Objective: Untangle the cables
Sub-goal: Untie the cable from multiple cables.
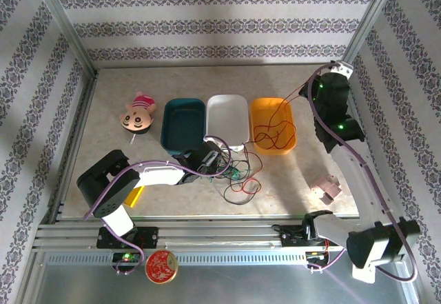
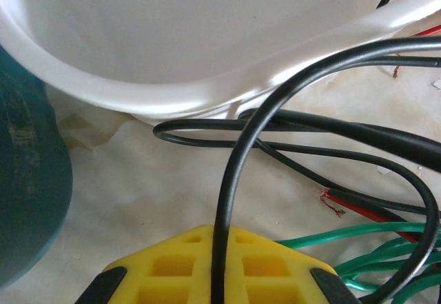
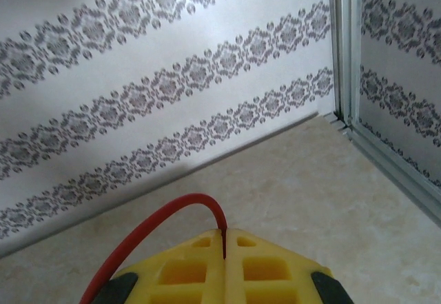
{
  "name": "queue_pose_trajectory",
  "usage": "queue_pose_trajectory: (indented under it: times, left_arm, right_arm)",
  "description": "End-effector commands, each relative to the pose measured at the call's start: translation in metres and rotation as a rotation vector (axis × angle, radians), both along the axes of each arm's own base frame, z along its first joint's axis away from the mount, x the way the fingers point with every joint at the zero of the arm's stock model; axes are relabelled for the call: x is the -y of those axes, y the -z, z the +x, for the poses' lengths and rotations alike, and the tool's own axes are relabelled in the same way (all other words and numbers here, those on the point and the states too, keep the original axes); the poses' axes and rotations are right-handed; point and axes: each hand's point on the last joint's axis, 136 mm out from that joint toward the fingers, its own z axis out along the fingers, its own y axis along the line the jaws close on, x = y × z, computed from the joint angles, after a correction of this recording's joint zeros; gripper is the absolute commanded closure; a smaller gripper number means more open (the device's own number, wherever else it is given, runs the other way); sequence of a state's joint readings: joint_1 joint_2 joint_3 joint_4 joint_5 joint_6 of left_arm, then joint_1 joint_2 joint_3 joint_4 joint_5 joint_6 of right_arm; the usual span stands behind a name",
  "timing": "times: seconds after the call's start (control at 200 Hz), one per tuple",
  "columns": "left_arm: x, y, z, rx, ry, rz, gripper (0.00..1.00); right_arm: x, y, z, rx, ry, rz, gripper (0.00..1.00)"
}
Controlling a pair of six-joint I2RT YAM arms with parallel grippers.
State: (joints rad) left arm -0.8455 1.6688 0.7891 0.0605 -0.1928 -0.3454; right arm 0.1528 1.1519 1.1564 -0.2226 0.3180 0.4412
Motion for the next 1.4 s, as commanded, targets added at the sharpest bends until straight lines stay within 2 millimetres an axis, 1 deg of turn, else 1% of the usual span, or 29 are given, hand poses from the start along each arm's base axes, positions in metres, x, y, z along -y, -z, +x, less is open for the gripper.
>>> queue_pose_trajectory:
  times: [0.0,0.12,0.36,0.455,0.545,0.615,0.67,0.745,0.81,0.939,1.029,1.154,1.284,1.354,1.399]
  left_arm:
    - [-0.004,0.002,-0.009,-0.006,0.0,0.027,1.0]
    - [-0.003,0.001,-0.009,-0.003,0.003,0.019,1.0]
    - [0.002,-0.005,-0.008,0.006,0.016,0.0,1.0]
    - [0.006,-0.015,-0.01,0.02,0.032,-0.031,1.0]
    - [0.01,-0.036,-0.014,0.058,0.062,-0.106,1.0]
    - [0.014,-0.056,-0.02,0.096,0.106,-0.169,1.0]
    - [0.012,-0.074,-0.024,0.13,0.124,-0.209,1.0]
    - [0.002,-0.089,-0.03,0.16,0.116,-0.231,1.0]
    - [-0.012,-0.093,-0.033,0.179,0.081,-0.222,1.0]
    - [-0.047,-0.089,-0.037,0.207,-0.016,-0.172,1.0]
    - [-0.076,-0.082,-0.037,0.222,-0.124,-0.143,1.0]
    - [-0.112,-0.075,-0.039,0.229,-0.268,-0.145,1.0]
    - [-0.138,-0.071,-0.044,0.236,-0.368,-0.163,1.0]
    - [-0.149,-0.069,-0.047,0.239,-0.406,-0.161,1.0]
    - [-0.153,-0.069,-0.049,0.242,-0.417,-0.162,1.0]
  right_arm:
    - [-0.006,0.017,0.009,-0.03,-0.02,0.012,1.0]
    - [-0.009,0.059,0.012,-0.112,-0.002,-0.031,1.0]
    - [-0.004,0.137,0.011,-0.258,0.085,-0.046,1.0]
    - [-0.003,0.159,0.009,-0.301,0.103,-0.038,1.0]
    - [0.003,0.17,0.007,-0.323,0.126,-0.044,1.0]
    - [0.01,0.173,0.008,-0.331,0.149,-0.048,1.0]
    - [0.016,0.176,0.008,-0.336,0.166,-0.044,1.0]
    - [0.026,0.175,0.01,-0.333,0.192,-0.037,1.0]
    - [0.032,0.173,0.013,-0.327,0.208,-0.033,1.0]
    - [0.042,0.168,0.019,-0.314,0.23,-0.027,1.0]
    - [0.048,0.165,0.022,-0.312,0.244,-0.029,1.0]
    - [0.06,0.16,0.023,-0.303,0.269,-0.033,1.0]
    - [0.072,0.156,0.022,-0.3,0.296,-0.041,1.0]
    - [0.08,0.155,0.02,-0.299,0.316,-0.036,1.0]
    - [0.083,0.155,0.02,-0.299,0.319,-0.027,1.0]
